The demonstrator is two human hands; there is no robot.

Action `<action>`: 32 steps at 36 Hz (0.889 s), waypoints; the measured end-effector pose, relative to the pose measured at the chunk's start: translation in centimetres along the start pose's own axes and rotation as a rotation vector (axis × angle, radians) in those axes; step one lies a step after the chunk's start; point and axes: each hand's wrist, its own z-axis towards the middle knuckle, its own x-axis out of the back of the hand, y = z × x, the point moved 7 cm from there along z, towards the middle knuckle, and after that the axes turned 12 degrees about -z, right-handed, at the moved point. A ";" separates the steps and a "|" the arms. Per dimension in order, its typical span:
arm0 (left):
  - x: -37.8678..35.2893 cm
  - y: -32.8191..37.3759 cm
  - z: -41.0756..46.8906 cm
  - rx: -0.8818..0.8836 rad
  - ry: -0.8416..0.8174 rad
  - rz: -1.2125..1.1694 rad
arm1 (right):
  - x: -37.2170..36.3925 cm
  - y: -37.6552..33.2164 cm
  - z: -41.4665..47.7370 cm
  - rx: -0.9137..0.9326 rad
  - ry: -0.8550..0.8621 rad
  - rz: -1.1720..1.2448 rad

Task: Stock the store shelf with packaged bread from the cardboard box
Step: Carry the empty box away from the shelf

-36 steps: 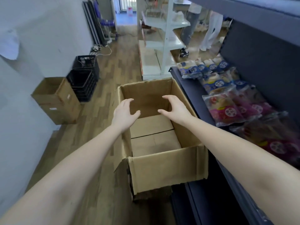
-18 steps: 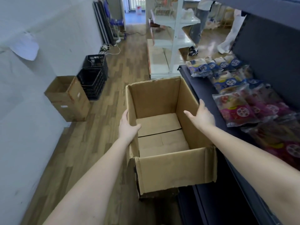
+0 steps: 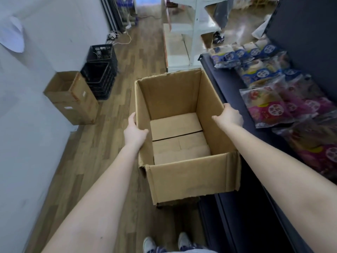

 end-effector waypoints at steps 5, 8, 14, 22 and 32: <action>1.0 -0.4 -0.1 0.022 0.084 0.074 | -0.8 0.2 1.0 -0.052 -0.189 0.103; 1.5 -0.8 -0.2 0.028 0.135 0.147 | -1.0 0.5 1.0 -0.103 -0.127 0.131; 1.4 -0.5 0.3 0.031 0.150 0.158 | 0.0 0.6 0.7 -0.124 0.045 0.060; 2.7 0.1 1.0 -0.005 0.125 0.162 | 1.6 -0.7 -0.5 0.004 0.109 -0.105; 12.7 6.0 5.2 -0.155 0.242 0.121 | 6.7 -10.2 -1.2 0.127 0.235 0.124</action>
